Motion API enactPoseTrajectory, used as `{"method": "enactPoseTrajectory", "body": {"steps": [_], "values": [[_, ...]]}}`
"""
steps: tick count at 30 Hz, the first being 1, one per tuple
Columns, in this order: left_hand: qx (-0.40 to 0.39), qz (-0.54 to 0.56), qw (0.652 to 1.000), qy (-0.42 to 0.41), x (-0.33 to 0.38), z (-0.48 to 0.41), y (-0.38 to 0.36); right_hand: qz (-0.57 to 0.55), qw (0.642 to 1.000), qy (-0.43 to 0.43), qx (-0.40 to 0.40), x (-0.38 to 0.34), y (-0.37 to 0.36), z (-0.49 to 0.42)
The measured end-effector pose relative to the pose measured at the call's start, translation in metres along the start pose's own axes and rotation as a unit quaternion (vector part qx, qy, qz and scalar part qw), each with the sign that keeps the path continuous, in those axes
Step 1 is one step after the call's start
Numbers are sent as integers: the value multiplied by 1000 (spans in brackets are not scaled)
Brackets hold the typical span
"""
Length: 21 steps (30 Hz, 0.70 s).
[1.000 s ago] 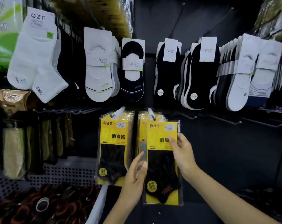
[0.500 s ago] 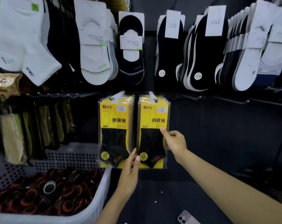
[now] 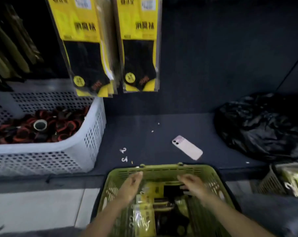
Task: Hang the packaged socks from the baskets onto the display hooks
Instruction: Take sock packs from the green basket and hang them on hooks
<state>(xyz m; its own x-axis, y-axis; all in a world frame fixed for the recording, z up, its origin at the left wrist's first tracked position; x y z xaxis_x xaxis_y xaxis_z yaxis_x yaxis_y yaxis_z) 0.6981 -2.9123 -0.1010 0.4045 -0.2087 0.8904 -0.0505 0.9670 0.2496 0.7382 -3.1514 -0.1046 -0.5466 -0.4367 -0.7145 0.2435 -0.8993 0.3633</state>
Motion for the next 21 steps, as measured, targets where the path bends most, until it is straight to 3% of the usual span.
{"method": "enactPoseTrajectory", "body": {"steps": [3,7,14,21], "values": [[-16,-25,997,65,-62,17,-23,32,996,-84,-21,68,0,-4],[13,-73,982,171,-95,18,-34,30,992,-119,20,92,3,-21],[-3,18,989,146,-97,-28,-37,-70,991,-108,31,96,1,-59],[-40,-20,988,150,-95,-56,-44,-110,985,-109,77,103,-9,-85]]}}
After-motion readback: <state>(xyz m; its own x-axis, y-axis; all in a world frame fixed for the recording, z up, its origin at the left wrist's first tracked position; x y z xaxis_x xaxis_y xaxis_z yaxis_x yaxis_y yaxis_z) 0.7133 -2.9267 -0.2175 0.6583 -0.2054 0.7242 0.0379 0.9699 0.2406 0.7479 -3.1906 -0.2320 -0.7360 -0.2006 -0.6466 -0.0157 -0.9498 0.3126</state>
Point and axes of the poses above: each hand's wrist, its own z-axis away from the middle knuckle, its own y-axis out of the back of the hand, x = y × z, the point moved 2 cm from there along -z, towards the middle knuckle, and after that the axes turned 11 degrees about z, right-handed, at the moved point
